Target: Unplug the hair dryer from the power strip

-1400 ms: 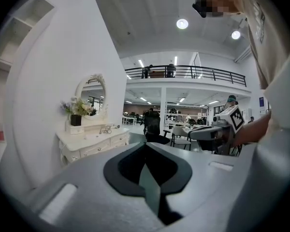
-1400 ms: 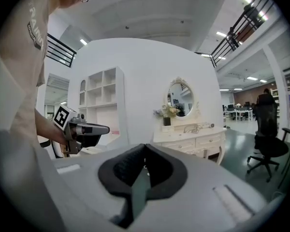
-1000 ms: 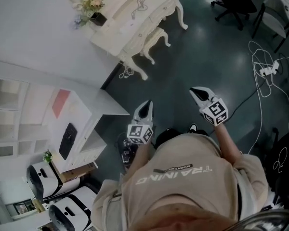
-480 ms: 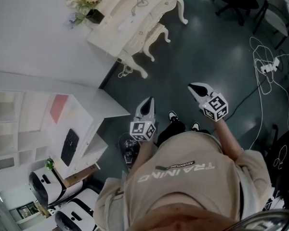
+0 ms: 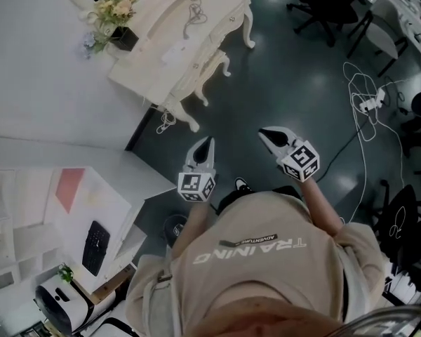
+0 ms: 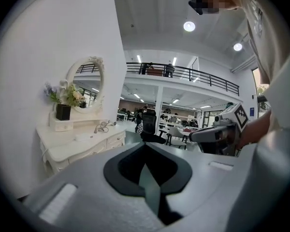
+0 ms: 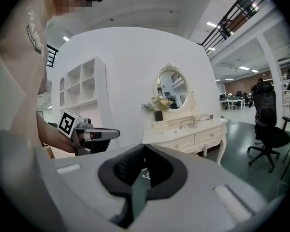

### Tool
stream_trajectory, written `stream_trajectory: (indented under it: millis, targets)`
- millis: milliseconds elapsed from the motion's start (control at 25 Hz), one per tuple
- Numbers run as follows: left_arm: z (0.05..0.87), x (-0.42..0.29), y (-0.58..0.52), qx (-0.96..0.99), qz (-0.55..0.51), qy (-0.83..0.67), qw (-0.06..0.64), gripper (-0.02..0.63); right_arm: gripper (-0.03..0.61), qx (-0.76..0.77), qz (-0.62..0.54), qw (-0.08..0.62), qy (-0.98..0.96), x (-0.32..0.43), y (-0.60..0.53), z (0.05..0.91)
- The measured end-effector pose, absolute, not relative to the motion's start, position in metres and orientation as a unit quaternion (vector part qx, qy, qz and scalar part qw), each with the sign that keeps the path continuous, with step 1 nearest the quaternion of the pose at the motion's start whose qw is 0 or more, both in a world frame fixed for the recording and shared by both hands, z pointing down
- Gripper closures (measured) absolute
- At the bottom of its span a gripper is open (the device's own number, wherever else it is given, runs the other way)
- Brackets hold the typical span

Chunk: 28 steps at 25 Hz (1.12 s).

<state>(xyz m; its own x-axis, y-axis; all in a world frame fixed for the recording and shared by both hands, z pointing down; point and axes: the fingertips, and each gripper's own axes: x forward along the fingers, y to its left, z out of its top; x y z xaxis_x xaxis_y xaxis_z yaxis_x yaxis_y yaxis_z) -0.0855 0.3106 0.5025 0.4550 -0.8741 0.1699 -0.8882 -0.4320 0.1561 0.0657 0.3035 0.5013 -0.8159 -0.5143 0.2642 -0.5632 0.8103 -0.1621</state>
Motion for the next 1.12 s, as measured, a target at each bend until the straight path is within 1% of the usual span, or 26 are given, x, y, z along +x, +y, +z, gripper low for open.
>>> stream_trajectory:
  millis: [120,240,440,760,960,1120]
  targets:
    - [0.516,-0.103,0.283,0.853,0.048,-0.509,0.109,0.607,0.574,0.291,0.132,0.113,-0.941,0.046,0.286,0.517]
    - [0.53,-0.118,0.263,0.851,0.06,-0.507,0.124,0.607,0.575,0.29,0.144,0.121,-0.938,0.033,0.271,0.526]
    - [0.54,-0.138,0.223,0.841,0.068,-0.52,0.133,0.607,0.574,0.298,0.164,0.106,-0.934,0.032,0.224,0.533]
    - [0.533,-0.139,0.133,0.81,0.075,-0.567,0.129,0.607,0.575,0.268,0.155,0.089,-0.947,0.035,0.107,0.533]
    - [0.519,-0.12,0.057,0.799,0.078,-0.581,0.136,0.607,0.574,0.228,0.124,0.087,-0.962,0.042,0.014,0.516]
    - [0.508,-0.11,-0.005,0.785,0.075,-0.601,0.13,0.607,0.575,0.209,0.127,0.09,-0.966,0.055,-0.05,0.521]
